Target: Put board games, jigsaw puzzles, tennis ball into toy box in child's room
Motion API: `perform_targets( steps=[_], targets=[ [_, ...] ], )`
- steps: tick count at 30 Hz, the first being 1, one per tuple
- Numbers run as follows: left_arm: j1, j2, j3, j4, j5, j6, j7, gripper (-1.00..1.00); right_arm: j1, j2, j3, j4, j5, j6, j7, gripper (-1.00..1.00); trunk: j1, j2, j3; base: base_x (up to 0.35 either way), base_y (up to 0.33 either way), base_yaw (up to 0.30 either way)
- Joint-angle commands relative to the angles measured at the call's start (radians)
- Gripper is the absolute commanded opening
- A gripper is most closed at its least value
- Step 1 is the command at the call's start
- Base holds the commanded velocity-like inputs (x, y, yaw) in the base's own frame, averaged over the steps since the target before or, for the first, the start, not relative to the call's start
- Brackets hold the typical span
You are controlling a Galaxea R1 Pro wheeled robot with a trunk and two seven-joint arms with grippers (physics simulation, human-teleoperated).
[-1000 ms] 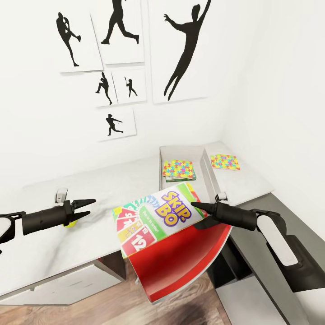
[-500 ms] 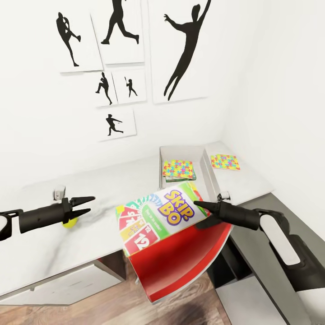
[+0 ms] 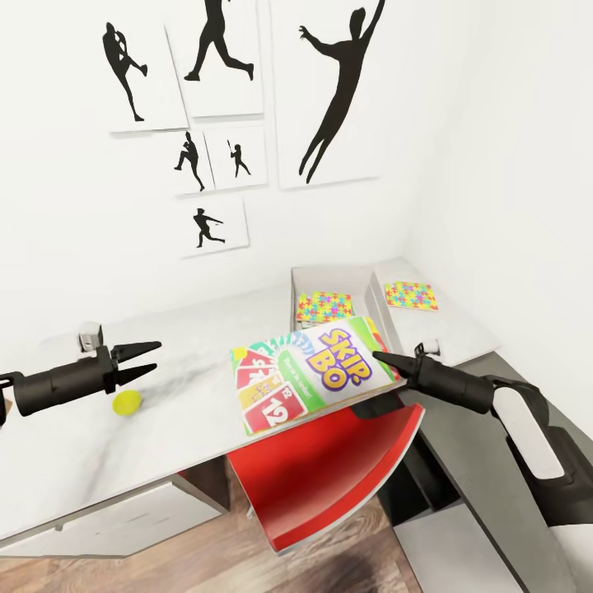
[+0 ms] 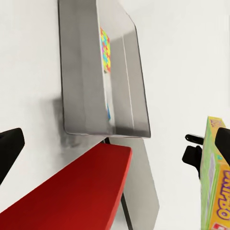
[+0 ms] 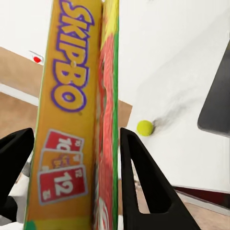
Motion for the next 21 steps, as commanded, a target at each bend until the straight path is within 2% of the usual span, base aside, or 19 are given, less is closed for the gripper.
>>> perform_targets(
  steps=[1, 21],
  targets=[
    [-0.001, 0.0, 0.001, 0.0, -0.009, 0.004, -0.01, 1.0, -0.001, -0.001, 0.0, 0.0, 0.003, 0.003, 0.002, -1.0, 0.001, -0.002, -0.002, 0.0, 0.0, 0.0],
    [-0.001, -0.001, 0.008, -0.002, -0.009, 0.003, -0.01, 1.0, -0.001, -0.001, -0.004, 0.0, 0.006, 0.001, -0.005, -1.0, 0.001, -0.002, -0.002, 0.0, 0.0, 0.0]
  ],
)
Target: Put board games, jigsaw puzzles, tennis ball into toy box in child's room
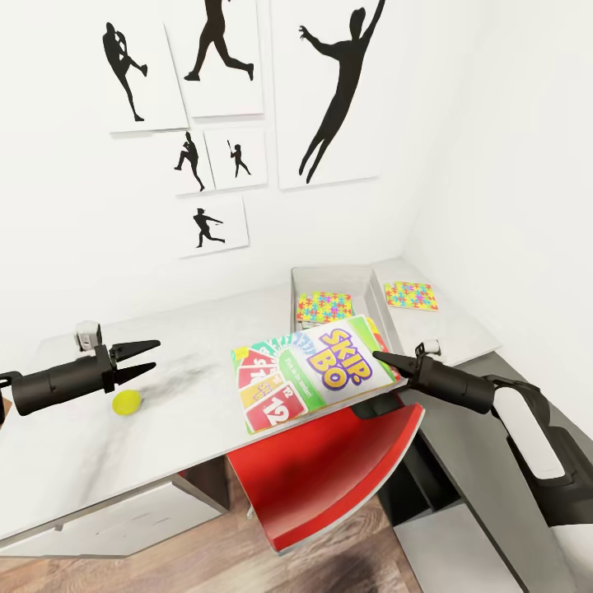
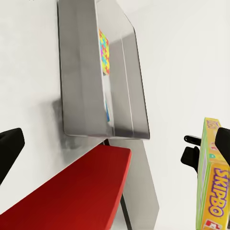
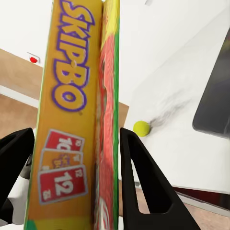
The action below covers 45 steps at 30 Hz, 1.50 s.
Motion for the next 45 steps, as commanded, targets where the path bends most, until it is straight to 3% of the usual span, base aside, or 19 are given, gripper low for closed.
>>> perform_targets(
  steps=[1, 14, 30, 37, 45],
  targets=[
    [-0.001, 0.0, 0.0, 0.0, -0.01, 0.003, -0.01, 1.0, -0.001, -0.001, 0.001, 0.0, -0.002, 0.004, 0.001, -1.0, 0.001, -0.002, -0.002, 0.0, 0.0, 0.0],
    [-0.001, 0.0, -0.001, 0.0, -0.01, 0.003, -0.01, 1.0, -0.004, 0.0, 0.001, 0.0, 0.001, 0.003, -0.008, -1.0, 0.001, -0.002, -0.002, 0.0, 0.032, 0.0],
    [-0.001, 0.0, -0.002, -0.001, -0.01, 0.003, -0.01, 1.0, -0.116, 0.003, -0.001, 0.002, -0.002, -0.024, -0.215, -1.0, 0.001, -0.002, -0.002, 0.0, 0.259, 0.0],
    [-0.001, 0.0, -0.002, 0.0, -0.01, 0.003, -0.01, 1.0, -0.17, 0.037, -0.001, 0.002, -0.005, -0.049, -0.293, -1.0, 0.001, -0.002, -0.002, 0.0, 0.112, 0.0],
    [-0.001, 0.0, -0.002, 0.0, -0.01, 0.003, -0.01, 1.0, -0.229, 0.053, -0.003, 0.001, -0.015, -0.056, -0.342, -1.0, 0.001, -0.002, -0.002, 0.0, 0.027, 0.0]
  ],
)
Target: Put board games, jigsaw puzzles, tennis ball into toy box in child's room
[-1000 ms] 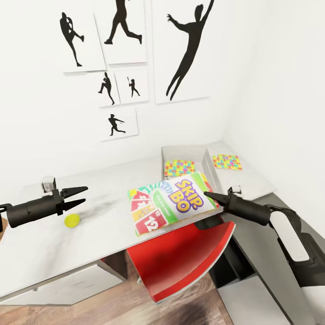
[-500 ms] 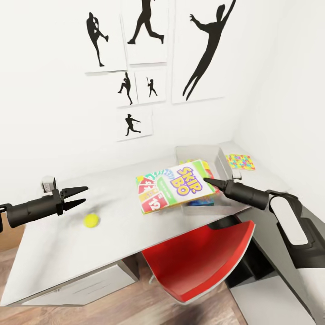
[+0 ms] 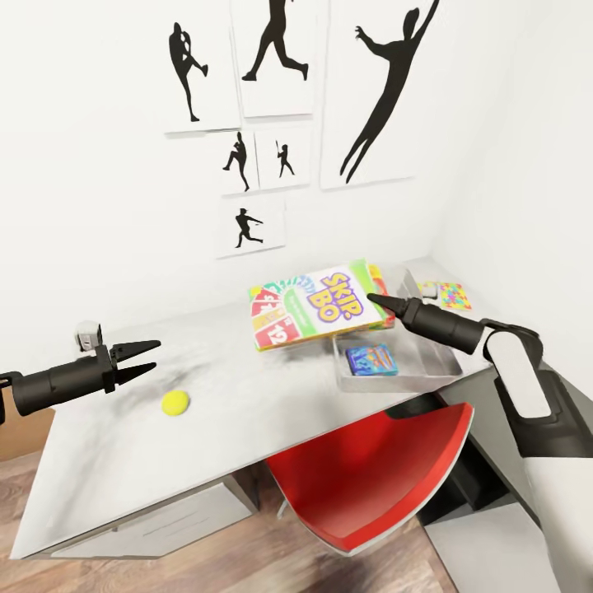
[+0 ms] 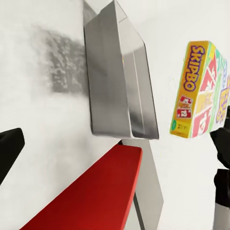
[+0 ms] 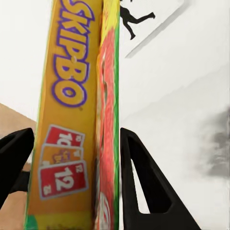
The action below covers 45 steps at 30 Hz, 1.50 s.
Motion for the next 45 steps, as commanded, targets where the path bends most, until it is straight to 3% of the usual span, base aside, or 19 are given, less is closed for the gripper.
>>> perform_targets(
  steps=[1, 4, 5, 8, 11, 12, 15, 19, 20, 23, 26, 31, 37, 45],
  targets=[
    [-0.001, 0.0, 0.001, 0.0, -0.009, 0.003, -0.01, 1.0, -0.017, 0.001, -0.001, 0.0, -0.002, 0.003, -0.013, -1.0, 0.0, -0.002, -0.002, 0.0, 0.011, 0.0],
    [-0.001, 0.0, 0.001, 0.0, -0.009, 0.003, -0.01, 1.0, -0.052, 0.003, -0.023, 0.002, -0.007, -0.012, -0.11, -1.0, 0.0, -0.002, -0.002, 0.0, 0.007, 0.0],
    [-0.001, 0.0, 0.001, 0.0, -0.009, 0.003, -0.01, 1.0, -0.052, 0.003, -0.023, 0.002, -0.007, -0.012, -0.11, -1.0, 0.0, -0.002, -0.002, 0.0, 0.005, 0.0],
    [-0.001, 0.0, 0.001, 0.0, -0.009, 0.003, -0.009, 1.0, -0.072, 0.01, -0.055, 0.007, -0.018, -0.083, -0.27, -1.0, 0.0, -0.002, -0.002, 0.0, 0.004, 0.0],
    [-0.001, 0.0, 0.001, 0.0, -0.009, 0.003, -0.009, 1.0, -0.082, 0.023, -0.072, 0.01, -0.048, -0.206, -0.455, -1.0, 0.0, -0.002, -0.002, 0.0, 0.002, 0.0],
    [-0.001, 0.0, 0.001, 0.0, -0.009, 0.003, -0.009, 1.0, -0.082, 0.023, -0.072, 0.01, -0.048, -0.206, -0.455, -1.0, 0.0, -0.002, -0.002, 0.0, 0.001, 0.0],
    [-0.001, 0.0, 0.001, 0.0, -0.009, 0.003, -0.008, 1.0, -0.087, 0.031, -0.082, 0.011, -0.092, -0.302, -0.633, -1.0, 0.0, -0.002, -0.002, 0.0, 0.0, 0.0],
    [-0.001, 0.0, 0.002, 0.001, -0.009, 0.003, -0.008, 1.0, -0.091, 0.033, -0.092, 0.012, -0.134, -0.365, -0.854, -1.0, 0.0, -0.002, -0.002, 0.0, 0.0, 0.0],
    [-0.001, 0.0, 0.002, 0.001, -0.009, 0.003, -0.008, 1.0, -0.091, 0.033, -0.092, 0.012, -0.134, -0.365, -0.854, -1.0, 0.0, -0.002, -0.002, 0.0, 0.0, 0.0],
    [-0.001, 0.0, 0.001, 0.002, -0.009, 0.003, -0.008, 1.0, -0.092, 0.034, -0.095, 0.011, -0.149, -0.389, -0.97, -1.0, 0.0, -0.002, -0.002, 0.0, 0.0, 0.0],
    [-0.001, 0.0, 0.001, 0.002, -0.009, 0.003, -0.008, 1.0, -0.092, 0.034, -0.097, 0.011, -0.157, -0.416, -1.029, -1.0, 0.0, -0.002, -0.002, 0.0, 0.0, 0.0],
    [-0.001, 0.0, 0.001, 0.002, -0.009, 0.003, -0.008, 1.0, -0.093, 0.034, -0.097, 0.012, -0.164, -0.481, -1.068, -1.0, 0.0, -0.002, -0.002, 0.0, 0.0, 0.0],
    [-0.001, 0.0, 0.002, 0.002, -0.009, 0.003, -0.008, 1.0, -0.093, 0.034, -0.097, 0.012, -0.17, -0.548, -1.087, -1.0, 0.0, -0.002, -0.002, 0.0, 0.0, 0.0],
    [-0.001, 0.0, 0.002, 0.002, -0.009, 0.003, -0.008, 1.0, -0.093, 0.037, -0.095, 0.011, -0.172, -0.577, -1.095, -1.0, 0.0, -0.002, -0.002, 0.0, 0.0, 0.0]
  ],
)
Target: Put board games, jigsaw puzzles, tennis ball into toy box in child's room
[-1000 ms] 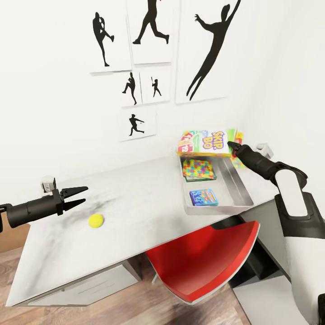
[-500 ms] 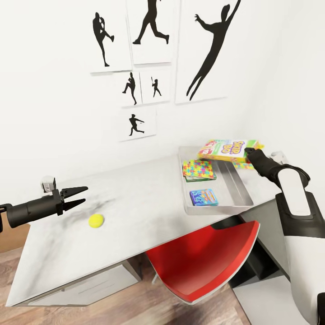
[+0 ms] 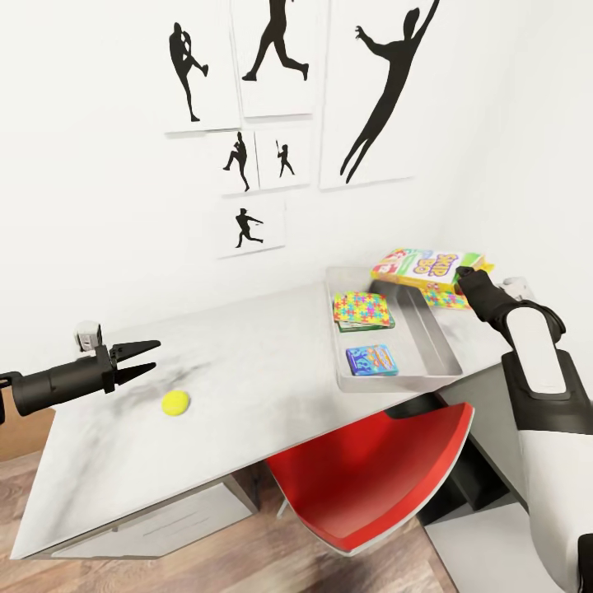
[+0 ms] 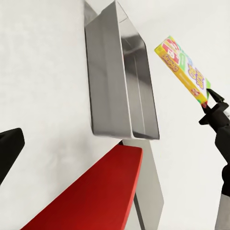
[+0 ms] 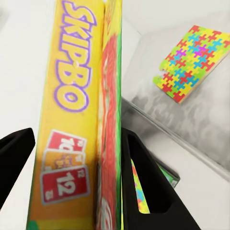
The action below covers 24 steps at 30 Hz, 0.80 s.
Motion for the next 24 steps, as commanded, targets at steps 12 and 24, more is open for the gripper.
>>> perform_targets(
  steps=[12, 24],
  targets=[
    [-0.001, 0.0, 0.001, 0.001, -0.011, 0.003, -0.01, 1.0, -0.001, 0.006, 0.008, -0.001, -0.005, -0.063, -0.011, -1.0, 0.001, -0.002, -0.002, 0.0, 0.001, 0.0],
    [-0.001, 0.0, 0.002, 0.001, -0.01, 0.003, -0.01, 1.0, -0.001, 0.014, 0.032, -0.001, -0.005, -0.081, -0.012, -1.0, 0.001, -0.002, -0.002, 0.053, 0.185, 0.0]
  ],
)
